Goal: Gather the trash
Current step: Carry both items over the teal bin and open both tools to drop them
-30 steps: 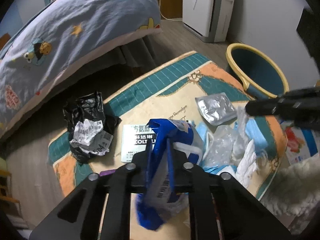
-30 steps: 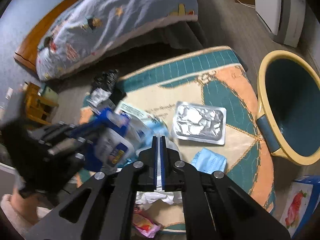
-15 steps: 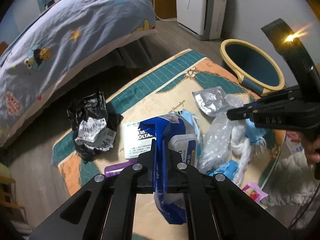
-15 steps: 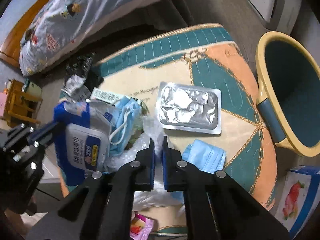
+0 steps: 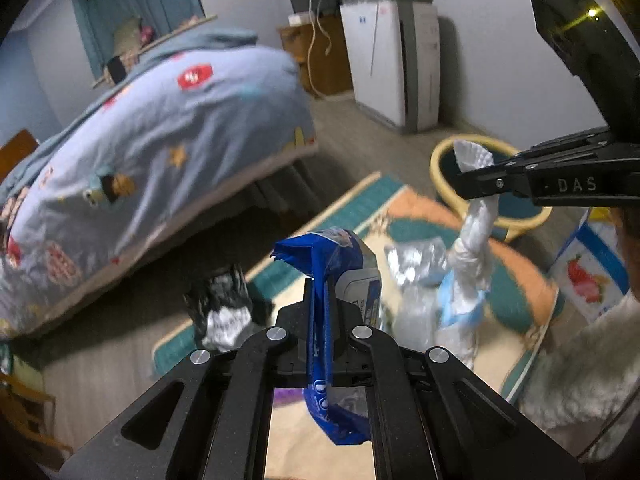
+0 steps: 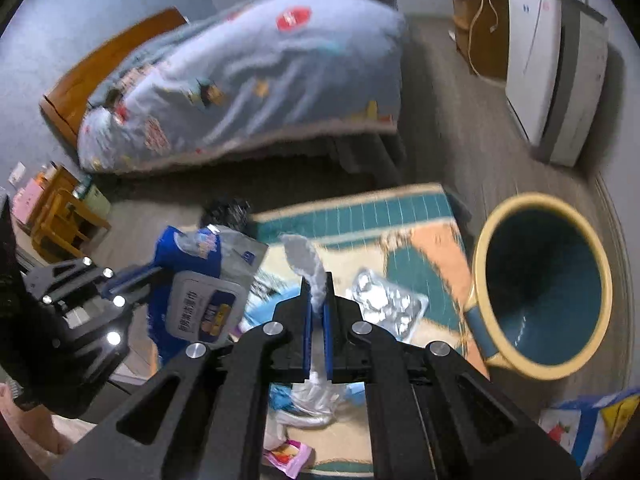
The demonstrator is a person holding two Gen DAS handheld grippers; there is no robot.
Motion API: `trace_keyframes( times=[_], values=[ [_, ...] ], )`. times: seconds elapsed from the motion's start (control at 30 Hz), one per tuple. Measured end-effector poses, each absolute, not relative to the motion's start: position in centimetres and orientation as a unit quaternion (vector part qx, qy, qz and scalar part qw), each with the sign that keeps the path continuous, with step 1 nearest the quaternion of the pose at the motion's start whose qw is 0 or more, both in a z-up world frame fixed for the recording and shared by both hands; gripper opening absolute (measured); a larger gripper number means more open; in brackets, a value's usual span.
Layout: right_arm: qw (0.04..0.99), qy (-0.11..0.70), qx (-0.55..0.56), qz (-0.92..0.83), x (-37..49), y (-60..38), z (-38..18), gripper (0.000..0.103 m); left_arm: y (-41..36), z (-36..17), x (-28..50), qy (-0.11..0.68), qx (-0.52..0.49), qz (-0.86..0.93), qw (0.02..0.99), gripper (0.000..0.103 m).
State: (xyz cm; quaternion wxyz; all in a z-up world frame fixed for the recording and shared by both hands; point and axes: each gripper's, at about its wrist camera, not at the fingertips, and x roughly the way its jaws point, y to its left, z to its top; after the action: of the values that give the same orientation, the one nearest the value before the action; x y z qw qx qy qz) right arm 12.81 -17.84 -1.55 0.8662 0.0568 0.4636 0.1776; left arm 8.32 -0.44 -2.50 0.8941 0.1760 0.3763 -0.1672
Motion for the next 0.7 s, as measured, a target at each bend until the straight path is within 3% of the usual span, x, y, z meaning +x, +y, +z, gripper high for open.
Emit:
trace_keyframes(
  times=[0.33,0.7],
  values=[
    [0.897,0.405,0.065,0.167,13.7,-22.3,2.7,0.004,-3.8,2.4,9.0,0.311,0.153,-0.163,0.924,0.004],
    [0.924,0.373,0.069,0.055,15.3,-33.3,3.7,0.004,-12.6,1.6,11.7,0.306,0.120,-0.210,0.921,0.004]
  ],
)
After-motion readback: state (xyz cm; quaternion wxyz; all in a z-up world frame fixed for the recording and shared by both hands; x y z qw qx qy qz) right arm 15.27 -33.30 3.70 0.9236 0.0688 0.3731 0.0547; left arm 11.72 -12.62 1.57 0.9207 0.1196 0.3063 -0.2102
